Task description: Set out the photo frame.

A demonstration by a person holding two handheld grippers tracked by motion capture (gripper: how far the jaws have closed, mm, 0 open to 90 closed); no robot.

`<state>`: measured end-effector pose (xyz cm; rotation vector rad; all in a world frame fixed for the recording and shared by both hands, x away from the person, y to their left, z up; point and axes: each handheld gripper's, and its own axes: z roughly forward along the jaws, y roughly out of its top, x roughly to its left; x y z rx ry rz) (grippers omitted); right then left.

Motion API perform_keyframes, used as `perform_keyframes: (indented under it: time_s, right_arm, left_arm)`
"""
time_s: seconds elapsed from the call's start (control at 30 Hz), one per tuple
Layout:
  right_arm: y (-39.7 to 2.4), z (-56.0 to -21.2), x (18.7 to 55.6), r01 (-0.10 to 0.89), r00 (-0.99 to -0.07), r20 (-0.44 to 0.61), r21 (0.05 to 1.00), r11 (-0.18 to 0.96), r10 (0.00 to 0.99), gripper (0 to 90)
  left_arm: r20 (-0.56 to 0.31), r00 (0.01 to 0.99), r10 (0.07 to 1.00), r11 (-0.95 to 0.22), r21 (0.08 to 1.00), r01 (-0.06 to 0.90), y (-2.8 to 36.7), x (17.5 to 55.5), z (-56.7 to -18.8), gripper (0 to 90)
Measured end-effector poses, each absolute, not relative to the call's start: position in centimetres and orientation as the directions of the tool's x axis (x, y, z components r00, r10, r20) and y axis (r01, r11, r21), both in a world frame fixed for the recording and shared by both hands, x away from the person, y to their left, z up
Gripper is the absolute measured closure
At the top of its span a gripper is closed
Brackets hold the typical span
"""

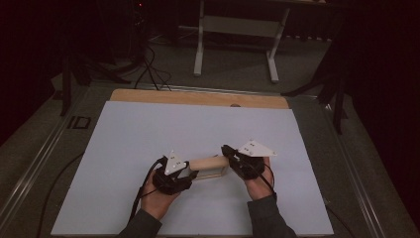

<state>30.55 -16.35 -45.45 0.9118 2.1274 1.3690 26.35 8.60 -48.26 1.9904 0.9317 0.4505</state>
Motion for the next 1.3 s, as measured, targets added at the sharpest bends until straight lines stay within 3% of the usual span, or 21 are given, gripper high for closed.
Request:
perform_keyframes:
  time_s: [0.27, 0.63, 0.97, 1.3]
  right_arm:
    - [-17.0, -44.6, 30.0, 0.264, -0.729, -0.025, 0.912, 0.315, 0.684, 64.3]
    - [-17.5, -44.9, 29.7, 0.276, -0.765, 0.001, 0.904, 0.327, 0.644, 46.1]
    - [-17.7, -45.9, 29.8, 0.295, -0.799, 0.032, 0.890, 0.347, 0.600, 37.9]
    - [-17.9, -47.2, 30.5, 0.309, -0.815, 0.044, 0.877, 0.369, 0.578, 38.2]
  left_arm:
    - [-0.041, 0.655, 0.754, -0.341, 0.829, 0.444, 8.7, 26.5, -48.3, 55.0]
    - [-0.055, 0.654, 0.754, -0.331, 0.829, 0.451, 8.9, 26.6, -48.3, 55.7]
    - [-0.072, 0.654, 0.753, -0.318, 0.831, 0.457, 9.1, 26.8, -48.2, 56.1]
    - [-0.070, 0.653, 0.754, -0.317, 0.832, 0.455, 9.1, 26.9, -48.2, 56.7]
